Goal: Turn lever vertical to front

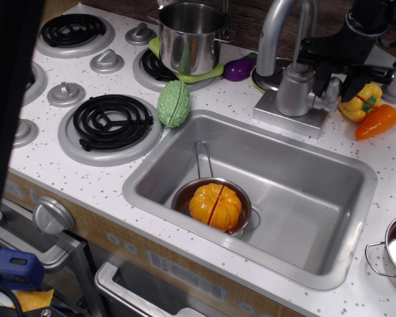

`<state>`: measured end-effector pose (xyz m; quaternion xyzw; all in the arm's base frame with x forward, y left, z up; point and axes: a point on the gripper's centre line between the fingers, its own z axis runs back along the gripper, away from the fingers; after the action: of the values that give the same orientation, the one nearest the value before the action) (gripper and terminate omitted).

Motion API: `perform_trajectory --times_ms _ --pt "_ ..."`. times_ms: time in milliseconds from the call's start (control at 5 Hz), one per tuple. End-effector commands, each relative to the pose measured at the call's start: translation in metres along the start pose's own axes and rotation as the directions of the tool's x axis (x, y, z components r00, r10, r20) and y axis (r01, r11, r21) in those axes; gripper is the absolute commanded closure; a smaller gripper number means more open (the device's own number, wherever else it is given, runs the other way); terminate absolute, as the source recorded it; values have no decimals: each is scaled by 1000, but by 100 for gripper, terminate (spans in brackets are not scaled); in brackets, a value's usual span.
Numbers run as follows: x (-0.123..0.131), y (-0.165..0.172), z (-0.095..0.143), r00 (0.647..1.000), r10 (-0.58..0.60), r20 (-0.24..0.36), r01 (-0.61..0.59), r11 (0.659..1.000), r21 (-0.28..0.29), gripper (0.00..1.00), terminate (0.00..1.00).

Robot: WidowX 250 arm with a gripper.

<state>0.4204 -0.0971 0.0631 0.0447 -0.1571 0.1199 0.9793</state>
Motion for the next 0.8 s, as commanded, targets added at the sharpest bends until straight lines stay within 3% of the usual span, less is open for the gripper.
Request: perform_trajectory --times_ms 0,200,400,600 --pt "-6 7 14 999 47 18 -45 995 -90 100 0" --pt "-10 3 7 997 68 -38 -72 991 -114 100 0" --pt "-13 -5 7 989 79 -124 -91 991 -96 100 0" --pt "-13 -16 1 985 86 -152 -95 994 -54 100 0"
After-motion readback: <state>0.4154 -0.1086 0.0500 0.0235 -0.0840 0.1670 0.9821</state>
